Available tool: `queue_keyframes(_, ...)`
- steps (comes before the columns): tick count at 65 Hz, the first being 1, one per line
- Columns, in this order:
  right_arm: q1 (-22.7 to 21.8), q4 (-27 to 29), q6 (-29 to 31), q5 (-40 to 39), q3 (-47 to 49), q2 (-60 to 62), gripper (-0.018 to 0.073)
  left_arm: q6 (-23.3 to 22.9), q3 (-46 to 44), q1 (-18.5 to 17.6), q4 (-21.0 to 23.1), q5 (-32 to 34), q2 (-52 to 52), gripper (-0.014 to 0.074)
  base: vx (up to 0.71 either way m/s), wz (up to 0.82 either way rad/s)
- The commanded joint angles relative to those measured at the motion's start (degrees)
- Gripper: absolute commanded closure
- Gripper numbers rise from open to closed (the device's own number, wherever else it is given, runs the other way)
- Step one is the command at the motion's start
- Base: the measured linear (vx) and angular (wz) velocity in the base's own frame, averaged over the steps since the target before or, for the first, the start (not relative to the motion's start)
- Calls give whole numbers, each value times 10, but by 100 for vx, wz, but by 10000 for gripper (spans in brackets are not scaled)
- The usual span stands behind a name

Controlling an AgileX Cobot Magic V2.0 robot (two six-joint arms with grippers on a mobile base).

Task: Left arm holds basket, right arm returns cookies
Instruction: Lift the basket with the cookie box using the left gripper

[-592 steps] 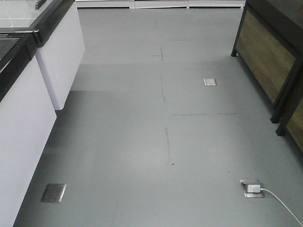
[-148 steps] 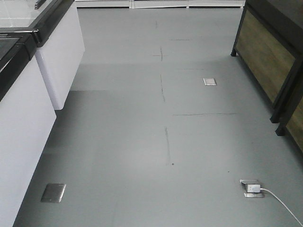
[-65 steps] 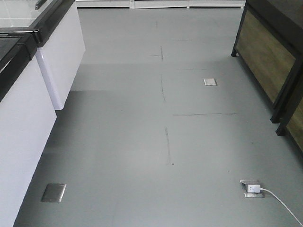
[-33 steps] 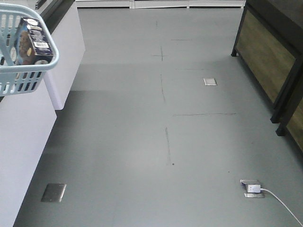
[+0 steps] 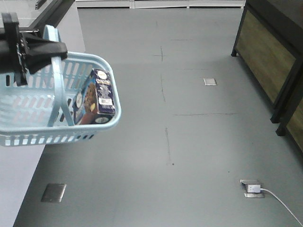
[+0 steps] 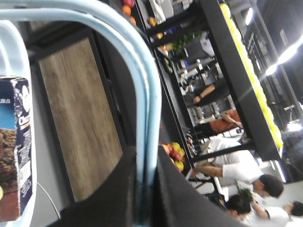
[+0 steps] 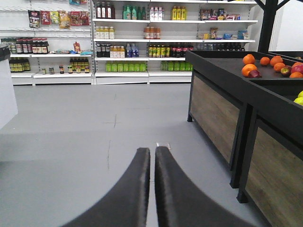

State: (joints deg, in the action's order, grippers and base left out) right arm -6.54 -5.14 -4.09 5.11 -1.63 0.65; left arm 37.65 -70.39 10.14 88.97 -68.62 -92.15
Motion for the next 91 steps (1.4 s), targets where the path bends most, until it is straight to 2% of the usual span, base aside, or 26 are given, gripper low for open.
queue_keyframes(1, -2, -6, 4, -44, -10, 8, 565, 51, 35, -27, 104, -29, 36, 599, 0, 0)
queue_keyframes(4, -2, -6, 4, -44, -10, 8, 565, 66, 67, -40, 132, -30, 36, 599, 0, 0)
queue_keyframes(17, -2, -6, 4, -43, -10, 8, 565, 118, 143, -107, 132, -26, 37, 599, 0, 0)
queue_keyframes(27, -2, -6, 4, -43, -10, 8, 565, 139, 168, -158, 132, -14, 37, 599, 0, 0)
queue_keyframes(50, -2, -6, 4, -43, -10, 8, 565, 141, 177, -278, 132, 52, 36, 599, 0, 0)
queue_keyframes(69, -2, -6, 4, -43, -10, 8, 565, 139, 177, -313, 132, 96, 35, 599, 0, 0)
queue_keyframes(91, -2, -6, 4, -43, -10, 8, 565, 139, 176, -312, 132, 104, 35, 599, 0, 0)
